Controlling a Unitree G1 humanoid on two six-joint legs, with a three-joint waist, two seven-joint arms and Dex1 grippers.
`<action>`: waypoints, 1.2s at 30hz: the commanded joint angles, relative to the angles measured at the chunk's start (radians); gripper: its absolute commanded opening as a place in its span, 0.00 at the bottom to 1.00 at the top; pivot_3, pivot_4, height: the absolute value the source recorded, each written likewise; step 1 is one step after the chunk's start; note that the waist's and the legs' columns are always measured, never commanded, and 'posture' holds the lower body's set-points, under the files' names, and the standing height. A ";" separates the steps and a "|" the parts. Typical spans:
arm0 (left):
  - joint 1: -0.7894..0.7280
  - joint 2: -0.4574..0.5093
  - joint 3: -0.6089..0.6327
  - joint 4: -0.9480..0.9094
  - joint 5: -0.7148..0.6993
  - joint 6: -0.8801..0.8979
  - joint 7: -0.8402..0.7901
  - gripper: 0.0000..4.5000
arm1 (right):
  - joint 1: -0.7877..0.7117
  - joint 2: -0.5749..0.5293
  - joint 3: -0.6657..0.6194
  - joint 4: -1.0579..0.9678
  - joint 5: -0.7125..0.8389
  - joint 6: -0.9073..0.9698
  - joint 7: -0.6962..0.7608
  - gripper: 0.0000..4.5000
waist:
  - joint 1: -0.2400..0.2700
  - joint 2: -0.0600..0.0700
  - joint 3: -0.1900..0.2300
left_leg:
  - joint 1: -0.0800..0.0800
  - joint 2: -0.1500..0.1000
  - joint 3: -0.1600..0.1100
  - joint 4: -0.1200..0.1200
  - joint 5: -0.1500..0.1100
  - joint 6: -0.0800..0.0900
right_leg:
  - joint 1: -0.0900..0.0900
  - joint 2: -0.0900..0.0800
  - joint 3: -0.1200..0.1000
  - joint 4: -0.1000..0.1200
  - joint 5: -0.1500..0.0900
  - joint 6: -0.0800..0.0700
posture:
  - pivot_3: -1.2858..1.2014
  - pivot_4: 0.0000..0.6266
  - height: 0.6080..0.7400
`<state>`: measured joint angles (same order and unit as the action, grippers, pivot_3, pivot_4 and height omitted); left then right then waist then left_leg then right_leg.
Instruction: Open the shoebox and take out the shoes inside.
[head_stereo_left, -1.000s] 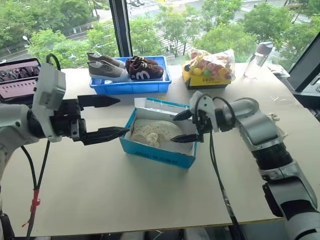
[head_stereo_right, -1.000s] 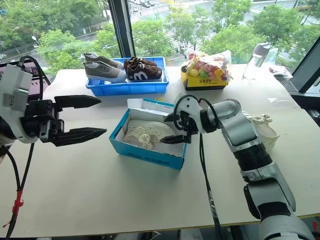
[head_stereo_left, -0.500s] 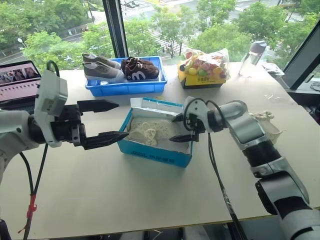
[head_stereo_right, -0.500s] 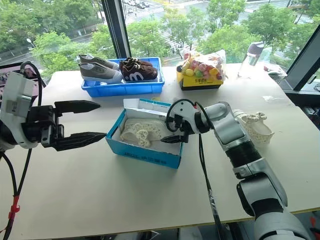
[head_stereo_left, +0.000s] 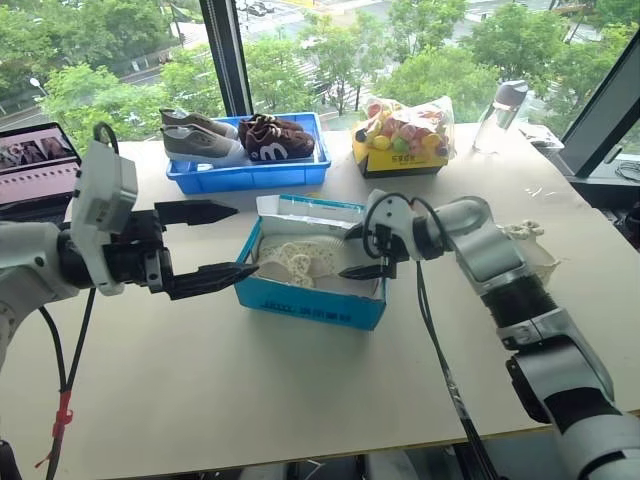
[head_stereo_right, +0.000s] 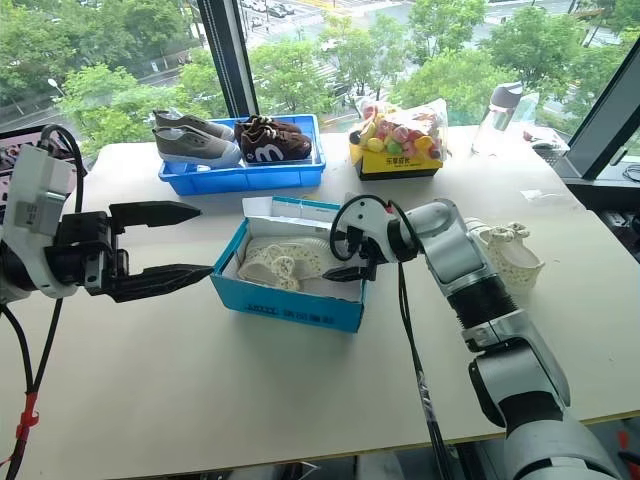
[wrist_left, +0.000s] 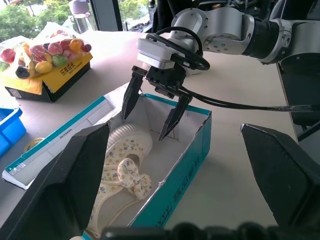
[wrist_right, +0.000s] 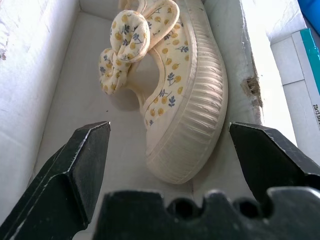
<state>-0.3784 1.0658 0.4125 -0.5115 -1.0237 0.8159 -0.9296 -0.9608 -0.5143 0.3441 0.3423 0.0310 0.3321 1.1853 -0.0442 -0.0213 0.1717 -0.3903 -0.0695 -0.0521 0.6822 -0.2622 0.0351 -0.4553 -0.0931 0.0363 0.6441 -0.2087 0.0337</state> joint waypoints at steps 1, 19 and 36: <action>-0.007 0.014 0.029 -0.016 -0.007 -0.011 0.004 1.00 | 0.007 0.034 0.015 0.031 -0.035 -0.027 -0.038 1.00 | -0.001 -0.001 -0.001 | 0.001 0.000 0.000 0.000 0.000 0.000 | 0.000 0.000 0.000 0.000 0.000 0.000 | 0.52 0.24 1.00; -0.007 0.018 0.027 -0.017 0.000 -0.014 0.003 1.00 | 0.023 0.106 0.016 0.127 -0.089 -0.064 -0.095 0.91 | -0.007 -0.005 -0.003 | 0.022 0.007 0.001 -0.003 -0.001 -0.001 | 0.020 0.007 0.001 -0.003 0.002 -0.003 | 0.52 0.24 1.00; -0.015 0.018 0.012 -0.005 0.008 -0.021 -0.010 1.00 | 0.027 0.148 -0.042 0.136 -0.039 -0.072 -0.128 0.11 | -0.020 -0.007 -0.004 | 0.036 0.015 0.002 -0.005 -0.002 -0.004 | 0.035 0.016 0.002 -0.009 0.004 -0.007 | 0.52 0.24 1.00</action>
<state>-0.3783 1.0683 0.4115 -0.5106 -1.0189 0.8129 -0.9338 -0.9532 -0.3778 0.3317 0.4927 -0.0328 0.2417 1.0671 -0.0639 -0.0286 0.1673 -0.3544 -0.0539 -0.0500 0.6774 -0.2646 0.0305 -0.4206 -0.0771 0.0381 0.6350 -0.2045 0.0267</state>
